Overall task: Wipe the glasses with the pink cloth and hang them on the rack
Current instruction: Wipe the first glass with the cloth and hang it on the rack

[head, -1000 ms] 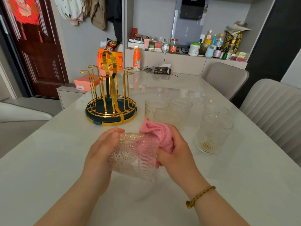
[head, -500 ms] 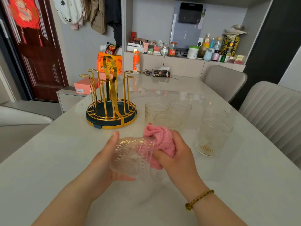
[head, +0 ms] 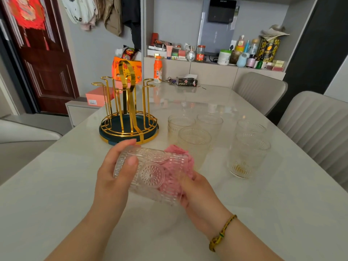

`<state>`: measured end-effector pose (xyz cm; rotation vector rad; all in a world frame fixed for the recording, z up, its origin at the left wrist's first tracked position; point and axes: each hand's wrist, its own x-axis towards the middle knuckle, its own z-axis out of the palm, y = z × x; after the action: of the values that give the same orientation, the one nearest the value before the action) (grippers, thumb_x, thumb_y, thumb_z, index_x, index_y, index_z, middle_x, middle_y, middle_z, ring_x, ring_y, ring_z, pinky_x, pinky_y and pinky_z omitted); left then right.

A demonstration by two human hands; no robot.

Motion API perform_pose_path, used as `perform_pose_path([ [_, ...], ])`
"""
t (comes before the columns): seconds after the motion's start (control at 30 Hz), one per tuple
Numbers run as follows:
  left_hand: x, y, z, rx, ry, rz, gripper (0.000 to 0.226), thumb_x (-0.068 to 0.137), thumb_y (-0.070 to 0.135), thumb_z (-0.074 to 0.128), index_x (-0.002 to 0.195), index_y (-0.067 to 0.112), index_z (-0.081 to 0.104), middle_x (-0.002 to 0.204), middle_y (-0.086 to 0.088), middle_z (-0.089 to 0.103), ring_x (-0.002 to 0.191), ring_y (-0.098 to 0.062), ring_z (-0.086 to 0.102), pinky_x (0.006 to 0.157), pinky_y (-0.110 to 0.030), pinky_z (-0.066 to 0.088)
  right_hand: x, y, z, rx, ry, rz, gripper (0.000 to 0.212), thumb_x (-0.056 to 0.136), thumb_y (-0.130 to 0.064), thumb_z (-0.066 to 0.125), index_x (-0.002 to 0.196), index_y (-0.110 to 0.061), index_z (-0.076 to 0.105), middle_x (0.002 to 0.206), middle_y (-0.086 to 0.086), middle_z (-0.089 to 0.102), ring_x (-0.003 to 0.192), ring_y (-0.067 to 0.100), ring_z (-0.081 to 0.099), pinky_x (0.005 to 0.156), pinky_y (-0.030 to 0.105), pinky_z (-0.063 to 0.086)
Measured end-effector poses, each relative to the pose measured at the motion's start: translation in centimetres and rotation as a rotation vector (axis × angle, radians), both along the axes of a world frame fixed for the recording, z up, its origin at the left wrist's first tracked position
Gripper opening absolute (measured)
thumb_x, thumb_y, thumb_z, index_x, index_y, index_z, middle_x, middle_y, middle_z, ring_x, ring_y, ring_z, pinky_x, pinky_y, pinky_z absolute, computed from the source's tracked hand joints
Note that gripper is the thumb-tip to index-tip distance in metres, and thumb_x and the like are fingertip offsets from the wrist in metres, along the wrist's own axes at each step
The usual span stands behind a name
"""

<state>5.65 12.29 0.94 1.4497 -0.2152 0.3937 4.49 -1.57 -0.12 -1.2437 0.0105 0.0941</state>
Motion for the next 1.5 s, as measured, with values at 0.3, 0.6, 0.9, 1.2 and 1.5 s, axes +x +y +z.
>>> perform_pose_path([
  [0.3, 0.7, -0.3, 0.3, -0.233, 0.565, -0.307, 0.036, 0.088, 0.042, 0.042, 0.083, 0.016, 0.066, 0.077, -0.007, 0.070, 0.064, -0.020, 0.067, 0.044, -0.031, 0.051, -0.3, -1.1, 1.3, -0.533, -0.373, -0.241, 0.025, 0.058, -0.031, 0.065, 0.079, -0.039, 0.054, 0.069, -0.018, 0.062, 0.064, -0.009, 0.057, 0.057, 0.007, 0.045],
  [0.6, 0.5, -0.2, -0.4, -0.193, 0.173, -0.064, 0.025, 0.054, 0.045, 0.062, 0.075, 0.034, 0.070, 0.071, 0.015, 0.069, 0.066, -0.001, 0.064, 0.063, -0.027, 0.048, 0.1, -0.5, 0.8, -0.231, -0.155, -0.115, 0.013, 0.077, -0.007, 0.066, 0.076, -0.019, 0.066, 0.068, -0.005, 0.066, 0.059, 0.003, 0.062, 0.057, 0.015, 0.050],
  [0.9, 0.2, 0.8, -0.4, -0.118, -0.163, -0.066, 0.025, 0.061, 0.054, 0.062, 0.084, 0.046, 0.066, 0.090, 0.016, 0.066, 0.084, -0.013, 0.059, 0.066, -0.022, 0.050, -0.3, -0.1, 0.6, -0.016, -0.022, 0.151, 0.040, 0.065, -0.037, 0.074, 0.101, -0.022, 0.063, 0.094, -0.004, 0.070, 0.084, 0.008, 0.066, 0.074, 0.022, 0.055],
  [1.2, 0.4, 0.2, 0.4, -0.247, 0.530, -0.502, 0.054, 0.066, 0.055, 0.039, 0.091, 0.016, 0.067, 0.082, -0.007, 0.073, 0.064, -0.020, 0.070, 0.046, -0.037, 0.055, -0.3, -1.9, 1.9, -0.497, -0.432, -0.182, 0.042, 0.066, -0.011, 0.075, 0.089, -0.040, 0.055, 0.080, -0.033, 0.064, 0.075, -0.011, 0.059, 0.063, 0.007, 0.045],
  [1.5, 0.4, -0.1, -0.2, -0.381, 0.090, -0.202, 0.040, 0.051, 0.042, 0.058, 0.086, 0.024, 0.062, 0.068, 0.012, 0.067, 0.063, -0.004, 0.064, 0.053, -0.016, 0.051, 0.3, -0.8, 1.1, -0.210, -0.134, -0.033, 0.038, 0.069, -0.025, 0.074, 0.103, -0.025, 0.058, 0.103, 0.001, 0.067, 0.092, 0.013, 0.065, 0.080, 0.031, 0.056],
])
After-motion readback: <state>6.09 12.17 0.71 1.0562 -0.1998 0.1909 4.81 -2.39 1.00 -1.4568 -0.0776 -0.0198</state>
